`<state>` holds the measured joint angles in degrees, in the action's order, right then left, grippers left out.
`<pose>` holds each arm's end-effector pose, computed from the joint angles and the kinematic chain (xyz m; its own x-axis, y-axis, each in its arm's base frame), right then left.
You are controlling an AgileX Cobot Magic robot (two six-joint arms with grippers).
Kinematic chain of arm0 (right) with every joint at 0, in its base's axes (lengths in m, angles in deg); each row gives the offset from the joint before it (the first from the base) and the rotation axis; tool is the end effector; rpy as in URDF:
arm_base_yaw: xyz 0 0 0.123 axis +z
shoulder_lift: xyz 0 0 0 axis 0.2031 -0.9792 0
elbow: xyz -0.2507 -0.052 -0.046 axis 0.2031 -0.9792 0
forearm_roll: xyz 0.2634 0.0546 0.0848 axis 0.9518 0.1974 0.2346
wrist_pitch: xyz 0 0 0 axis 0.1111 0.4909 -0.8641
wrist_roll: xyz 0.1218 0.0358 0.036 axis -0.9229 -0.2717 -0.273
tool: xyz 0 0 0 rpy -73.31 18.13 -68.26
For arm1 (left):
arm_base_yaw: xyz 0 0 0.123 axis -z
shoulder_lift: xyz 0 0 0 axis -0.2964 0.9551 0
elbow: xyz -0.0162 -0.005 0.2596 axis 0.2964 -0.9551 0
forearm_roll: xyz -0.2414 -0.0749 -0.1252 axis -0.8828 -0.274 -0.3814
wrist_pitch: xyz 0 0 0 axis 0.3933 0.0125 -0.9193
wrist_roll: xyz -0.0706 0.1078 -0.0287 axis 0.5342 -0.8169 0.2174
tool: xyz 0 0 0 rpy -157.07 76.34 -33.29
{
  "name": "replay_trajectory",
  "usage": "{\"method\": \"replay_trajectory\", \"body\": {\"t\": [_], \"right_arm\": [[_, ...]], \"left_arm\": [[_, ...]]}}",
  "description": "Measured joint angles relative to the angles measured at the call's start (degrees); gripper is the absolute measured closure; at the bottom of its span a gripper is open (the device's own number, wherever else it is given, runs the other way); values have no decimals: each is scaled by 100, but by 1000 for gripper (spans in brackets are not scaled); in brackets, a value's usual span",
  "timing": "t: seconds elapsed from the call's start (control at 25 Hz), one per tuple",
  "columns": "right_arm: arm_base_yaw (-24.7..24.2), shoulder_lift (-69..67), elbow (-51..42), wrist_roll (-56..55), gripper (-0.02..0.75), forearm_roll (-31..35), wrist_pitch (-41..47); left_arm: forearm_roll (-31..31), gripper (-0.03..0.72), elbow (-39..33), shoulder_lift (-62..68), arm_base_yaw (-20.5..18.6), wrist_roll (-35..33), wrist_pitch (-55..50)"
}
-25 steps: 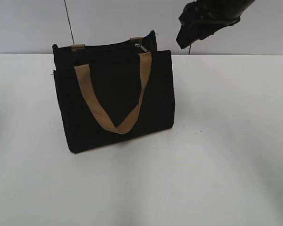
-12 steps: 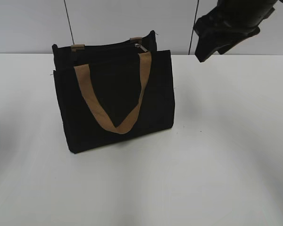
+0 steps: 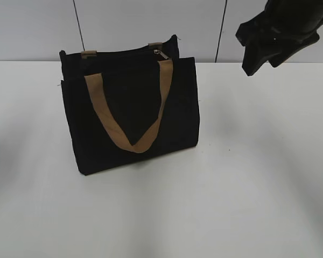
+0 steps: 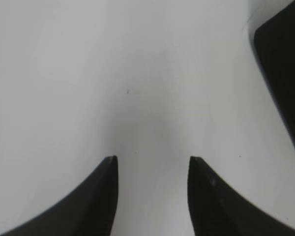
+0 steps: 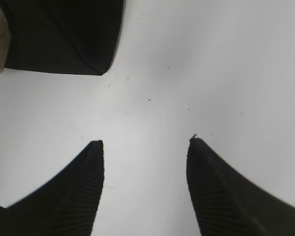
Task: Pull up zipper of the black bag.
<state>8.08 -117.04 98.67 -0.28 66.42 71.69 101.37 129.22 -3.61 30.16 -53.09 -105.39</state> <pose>0.3732 0.1426 0.2428 -0.8537 -0.4083 -0.3233 -0.4391 0.8981 0.0254 0.2963 -0.0449 0.1702 -0.8390 0.0472 -0.5421 0.0126 0.9976 0.0674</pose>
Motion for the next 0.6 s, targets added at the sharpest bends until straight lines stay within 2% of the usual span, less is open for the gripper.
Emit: {"method": "replay_trajectory", "body": {"t": [0.2, 0.44, 0.6], "right_arm": [[-216, 4, 5, -394, 329, -114, 237], [-1043, 4, 5, -514, 329, -150, 258], [-1499, 11, 5, -414, 329, -162, 270]], "left_arm": [[-441, 343, 792, 310, 0, -725, -1227], [-1016, 344, 1375, 763, -48, -872, -1441], [-1306, 345, 1741, 1152, -517, -1084, -1624]]}}
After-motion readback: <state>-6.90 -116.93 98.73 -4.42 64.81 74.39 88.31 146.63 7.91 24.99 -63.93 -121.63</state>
